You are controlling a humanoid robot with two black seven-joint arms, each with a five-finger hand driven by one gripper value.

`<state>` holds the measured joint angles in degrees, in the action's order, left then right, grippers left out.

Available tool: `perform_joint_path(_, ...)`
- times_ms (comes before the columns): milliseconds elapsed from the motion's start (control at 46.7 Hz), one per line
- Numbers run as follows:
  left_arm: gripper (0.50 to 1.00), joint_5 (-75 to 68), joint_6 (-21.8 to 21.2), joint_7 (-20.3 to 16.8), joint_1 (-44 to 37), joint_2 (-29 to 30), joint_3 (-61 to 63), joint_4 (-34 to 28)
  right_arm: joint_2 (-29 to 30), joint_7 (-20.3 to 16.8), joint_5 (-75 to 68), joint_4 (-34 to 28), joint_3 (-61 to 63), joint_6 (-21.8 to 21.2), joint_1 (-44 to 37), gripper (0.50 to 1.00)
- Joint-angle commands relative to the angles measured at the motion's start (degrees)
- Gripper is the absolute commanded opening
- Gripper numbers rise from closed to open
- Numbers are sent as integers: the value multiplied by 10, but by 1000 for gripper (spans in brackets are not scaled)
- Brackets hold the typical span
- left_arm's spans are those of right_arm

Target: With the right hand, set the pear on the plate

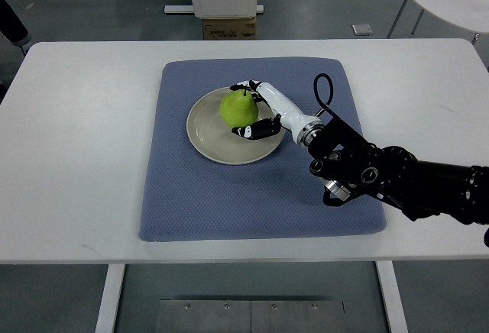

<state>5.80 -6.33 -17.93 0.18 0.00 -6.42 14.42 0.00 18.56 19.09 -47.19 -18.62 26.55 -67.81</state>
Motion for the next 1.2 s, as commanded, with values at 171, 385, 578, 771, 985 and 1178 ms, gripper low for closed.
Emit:
perform_joint_path(171, 1000, 0, 0, 0, 0, 0, 0, 0, 0, 1, 0, -1, 0, -1, -3, 998)
perform_joint_path(385, 1000, 0, 0, 0, 0, 0, 0, 0, 0, -2, -1, 0, 10, -1, -10, 1000)
perform_joint_path(578, 1000, 0, 0, 0, 0, 0, 0, 0, -10, -3, -1, 3, 109, -1, 7, 1000)
perform_joint_path(771, 1000, 0, 0, 0, 0, 0, 0, 0, -35, -1, -1, 5, 191, -1, 51, 1000)
perform_joint_path(985, 1000, 0, 0, 0, 0, 0, 0, 0, -62, 0, -1, 39, 214, 0, 65, 1000)
perform_joint_path(1178, 1000, 0, 0, 0, 0, 0, 0, 0, -69, -7, -14, 83, 294, -7, 91, 1000)
